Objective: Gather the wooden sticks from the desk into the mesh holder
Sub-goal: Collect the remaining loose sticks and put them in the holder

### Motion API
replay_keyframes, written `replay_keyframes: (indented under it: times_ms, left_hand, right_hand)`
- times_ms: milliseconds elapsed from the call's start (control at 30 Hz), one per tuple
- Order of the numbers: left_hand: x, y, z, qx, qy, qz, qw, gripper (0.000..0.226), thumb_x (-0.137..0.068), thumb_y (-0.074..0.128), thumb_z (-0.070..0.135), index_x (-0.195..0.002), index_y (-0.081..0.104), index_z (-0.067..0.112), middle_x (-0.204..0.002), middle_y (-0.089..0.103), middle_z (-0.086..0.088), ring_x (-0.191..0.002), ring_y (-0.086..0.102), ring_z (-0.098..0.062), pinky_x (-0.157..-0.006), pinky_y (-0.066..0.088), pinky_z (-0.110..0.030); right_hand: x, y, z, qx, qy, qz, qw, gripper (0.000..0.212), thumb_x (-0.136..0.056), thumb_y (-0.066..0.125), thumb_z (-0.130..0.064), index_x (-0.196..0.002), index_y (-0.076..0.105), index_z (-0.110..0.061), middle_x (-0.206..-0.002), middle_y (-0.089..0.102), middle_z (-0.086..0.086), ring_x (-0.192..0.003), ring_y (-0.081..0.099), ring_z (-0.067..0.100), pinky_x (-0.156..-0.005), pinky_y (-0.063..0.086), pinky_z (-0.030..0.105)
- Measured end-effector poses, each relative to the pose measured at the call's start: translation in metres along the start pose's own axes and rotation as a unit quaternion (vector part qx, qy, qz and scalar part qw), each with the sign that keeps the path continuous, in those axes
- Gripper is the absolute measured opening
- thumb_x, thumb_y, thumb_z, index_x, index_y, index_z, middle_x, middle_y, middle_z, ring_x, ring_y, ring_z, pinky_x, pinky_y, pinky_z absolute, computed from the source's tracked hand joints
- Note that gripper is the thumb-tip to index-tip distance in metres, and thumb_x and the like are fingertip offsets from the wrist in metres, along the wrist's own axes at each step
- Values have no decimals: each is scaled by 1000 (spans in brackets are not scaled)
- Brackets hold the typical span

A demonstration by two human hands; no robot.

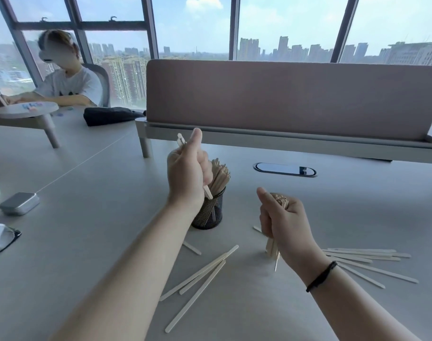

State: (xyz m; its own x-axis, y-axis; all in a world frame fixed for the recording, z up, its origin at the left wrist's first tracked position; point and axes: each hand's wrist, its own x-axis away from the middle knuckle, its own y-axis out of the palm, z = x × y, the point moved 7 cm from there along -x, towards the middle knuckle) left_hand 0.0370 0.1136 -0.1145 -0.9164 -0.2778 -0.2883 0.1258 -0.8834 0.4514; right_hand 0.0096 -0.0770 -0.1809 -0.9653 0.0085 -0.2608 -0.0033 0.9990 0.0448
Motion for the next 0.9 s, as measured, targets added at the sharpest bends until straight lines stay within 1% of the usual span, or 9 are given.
replay_keyframes:
  times_ms: [167, 267, 367, 467, 533, 633, 733, 800, 900]
  left_hand:
    - [-28, -18, -2, -42, -11, 42, 998, 59, -102, 51, 34, -56, 16, 21, -45, 17, 3, -38, 16, -15, -43, 15, -24]
    - [-28, -25, -12, -199, 11, 32, 979, 61, -101, 51, 31, -51, 33, 1, -45, 36, -10, -45, 36, -24, -51, 34, -31]
    - [-23, -32, -10, -353, 98, 40, 930, 36, -95, 58, 28, -74, 58, -1, -68, 63, -11, -66, 60, -22, -65, 49, -34]
    - [-20, -39, -4, -361, 144, 64, 919, 14, -96, 58, 29, -100, 66, 18, -94, 69, 5, -91, 64, -9, -81, 52, -25]
    - [-24, -47, -10, -357, 137, 72, 921, 18, -98, 54, 33, -106, 67, 24, -106, 69, 7, -102, 63, -10, -92, 50, -29]
    - [-27, -55, -25, -341, 77, 55, 935, 26, -103, 45, 33, -105, 71, 28, -107, 72, 9, -108, 62, -5, -98, 48, -29]
    - [-25, -55, -35, -277, 18, 29, 960, 32, -106, 43, 29, -98, 73, 23, -82, 70, 22, -84, 62, 11, -80, 45, -11]
    - [-25, -50, -39, -258, 12, -3, 966, 35, -108, 38, 24, -95, 71, 23, -72, 65, 19, -70, 58, 11, -70, 44, -7]
    - [-29, -50, -45, -273, 23, -32, 961, 33, -107, 38, 32, -136, 53, 31, -107, 68, 21, -102, 60, 8, -98, 45, -24]
  right_hand:
    - [-3, 20, -6, -34, 6, -28, 999, 63, -100, 56, -25, -42, 31, -23, -41, 27, -4, -40, 18, 13, -47, 20, 21]
    - [-10, 35, -19, -67, 2, -40, 997, 64, -101, 55, -27, -42, 29, -25, -42, 25, -6, -40, 17, 12, -48, 20, 21]
    - [-26, 50, -44, -102, -10, -26, 994, 63, -101, 54, -33, -45, 25, -26, -43, 23, -3, -43, 16, 13, -48, 17, 25]
    - [-50, 62, -74, -145, -36, 22, 989, 60, -101, 53, -37, -58, 17, -18, -45, 20, 1, -45, 18, 17, -48, 19, 32]
    - [-65, 74, -87, -167, -47, 30, 984, 58, -101, 51, -41, -64, 15, -15, -47, 22, 3, -45, 22, 20, -48, 26, 32]
    - [-85, 95, -90, -150, -60, 16, 987, 57, -101, 51, -41, -59, 22, -17, -47, 29, 3, -44, 29, 20, -48, 31, 30]
    - [-99, 111, -75, -53, -65, 10, 996, 53, -99, 57, -39, -56, 34, -17, -50, 39, 9, -49, 44, 24, -50, 39, 30]
    - [-103, 117, -62, 3, -63, 1, 998, 46, -96, 62, -34, -62, 46, -9, -52, 48, 10, -49, 52, 23, -54, 47, 30]
    - [-103, 117, -54, 49, -64, -4, 997, 22, -93, 69, -24, -83, 59, -7, -58, 64, 5, -54, 63, 18, -57, 55, 32]
